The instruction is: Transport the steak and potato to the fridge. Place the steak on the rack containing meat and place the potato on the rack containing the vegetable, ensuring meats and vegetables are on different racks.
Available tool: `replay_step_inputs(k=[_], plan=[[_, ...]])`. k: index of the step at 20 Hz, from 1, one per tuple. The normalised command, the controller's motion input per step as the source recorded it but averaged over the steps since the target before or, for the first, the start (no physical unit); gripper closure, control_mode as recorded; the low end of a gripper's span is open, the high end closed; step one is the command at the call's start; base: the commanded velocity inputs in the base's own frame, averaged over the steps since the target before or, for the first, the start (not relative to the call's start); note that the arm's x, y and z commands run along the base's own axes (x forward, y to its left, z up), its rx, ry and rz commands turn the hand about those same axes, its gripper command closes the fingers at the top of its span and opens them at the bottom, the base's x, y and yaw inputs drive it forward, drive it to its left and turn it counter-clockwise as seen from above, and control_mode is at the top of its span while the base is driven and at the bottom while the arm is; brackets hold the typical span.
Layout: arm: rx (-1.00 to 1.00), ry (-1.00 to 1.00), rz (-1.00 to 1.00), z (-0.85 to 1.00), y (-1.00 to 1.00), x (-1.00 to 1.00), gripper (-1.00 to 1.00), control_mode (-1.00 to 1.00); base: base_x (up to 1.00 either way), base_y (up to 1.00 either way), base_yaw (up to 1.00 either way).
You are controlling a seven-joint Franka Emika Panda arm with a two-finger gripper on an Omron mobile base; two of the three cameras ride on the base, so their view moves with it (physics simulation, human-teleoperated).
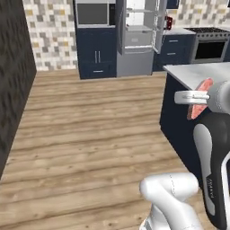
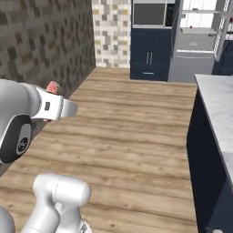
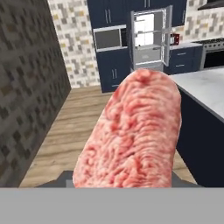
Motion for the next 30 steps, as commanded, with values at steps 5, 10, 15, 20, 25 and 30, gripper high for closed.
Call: replay_step_inputs(k=[5,10,15,20,25,30], plan=[[0.0,0.0,0.0,0.0,0.0,0.0,1.0,1.0,1.0,0.04,0.0],[0.0,0.0,0.0,0.0,0.0,0.0,1.0,1.0,1.0,0.0,0.0],[0.0,0.0,0.0,0.0,0.0,0.0,1.0,1.0,1.0,-0.06,0.03],[0.0,0.0,0.0,0.0,0.0,0.0,1.0,1.0,1.0,-0.11,0.04],[0.0,0.0,0.0,0.0,0.0,0.0,1.0,1.0,1.0,-0.12,0.05],[0.0,0.0,0.0,0.0,0.0,0.0,1.0,1.0,1.0,-0.47,0.12]])
